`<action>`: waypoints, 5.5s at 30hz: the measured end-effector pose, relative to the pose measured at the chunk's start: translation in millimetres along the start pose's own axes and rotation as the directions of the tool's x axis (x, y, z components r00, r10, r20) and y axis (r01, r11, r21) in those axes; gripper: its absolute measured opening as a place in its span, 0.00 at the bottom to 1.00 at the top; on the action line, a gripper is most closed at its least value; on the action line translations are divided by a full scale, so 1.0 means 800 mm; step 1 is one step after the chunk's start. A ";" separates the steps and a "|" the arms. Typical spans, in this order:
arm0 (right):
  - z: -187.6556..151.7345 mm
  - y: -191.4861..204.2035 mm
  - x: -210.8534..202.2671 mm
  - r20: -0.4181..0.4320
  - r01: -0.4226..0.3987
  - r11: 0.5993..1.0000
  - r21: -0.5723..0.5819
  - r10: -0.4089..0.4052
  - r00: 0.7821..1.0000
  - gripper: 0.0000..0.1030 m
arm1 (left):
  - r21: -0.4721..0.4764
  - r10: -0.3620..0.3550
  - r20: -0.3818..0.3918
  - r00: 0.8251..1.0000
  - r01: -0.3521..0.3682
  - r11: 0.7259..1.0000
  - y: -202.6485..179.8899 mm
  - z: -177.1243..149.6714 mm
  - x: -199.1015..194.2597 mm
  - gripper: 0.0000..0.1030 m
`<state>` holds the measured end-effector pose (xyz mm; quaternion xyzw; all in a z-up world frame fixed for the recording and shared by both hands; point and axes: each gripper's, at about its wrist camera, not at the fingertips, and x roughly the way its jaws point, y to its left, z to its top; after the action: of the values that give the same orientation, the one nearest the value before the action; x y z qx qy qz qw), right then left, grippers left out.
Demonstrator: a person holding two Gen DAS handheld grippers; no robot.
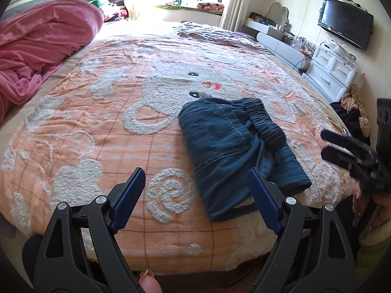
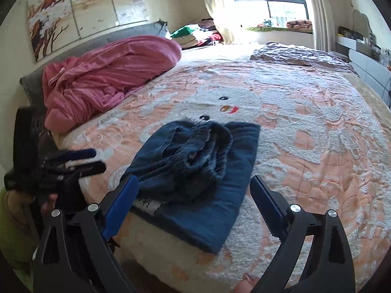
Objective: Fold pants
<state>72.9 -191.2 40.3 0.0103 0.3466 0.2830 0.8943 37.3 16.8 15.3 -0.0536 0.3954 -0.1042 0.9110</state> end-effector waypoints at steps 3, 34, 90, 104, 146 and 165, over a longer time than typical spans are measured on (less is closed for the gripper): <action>-0.008 0.021 0.012 -0.018 0.007 0.998 -0.056 -0.008 1.000 0.89 | -0.010 -0.004 -0.012 1.000 0.004 1.000 0.006 0.007 0.007 0.77; -0.036 0.116 0.099 -0.168 -0.046 0.886 -0.461 -0.036 0.985 0.09 | -0.106 -0.143 -0.213 0.967 0.122 0.987 0.010 0.059 0.139 0.79; 0.038 -0.121 0.153 -0.243 -0.054 0.962 0.268 0.122 0.962 0.66 | 0.016 -0.089 -0.147 0.985 0.092 0.996 -0.010 0.038 0.142 0.90; 0.040 -0.117 0.166 -0.235 -0.087 0.956 0.280 0.156 0.959 0.45 | 0.034 -0.077 -0.143 0.987 0.083 0.996 -0.014 0.037 0.142 0.88; 0.120 -0.062 0.156 -0.033 -0.015 0.997 0.073 0.018 0.999 0.14 | 0.074 -0.105 -0.014 0.994 0.105 0.992 -0.016 0.099 0.124 0.19; 0.157 -0.086 0.207 -0.031 -0.004 0.997 0.074 0.006 0.999 0.14 | 0.064 -0.074 -0.002 0.997 0.074 0.995 0.000 0.137 0.168 0.19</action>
<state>285.2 -141.9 18.9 0.0395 0.3708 0.2723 0.8870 206.7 -12.4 -5.4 -0.0391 0.3896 -0.1506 0.9077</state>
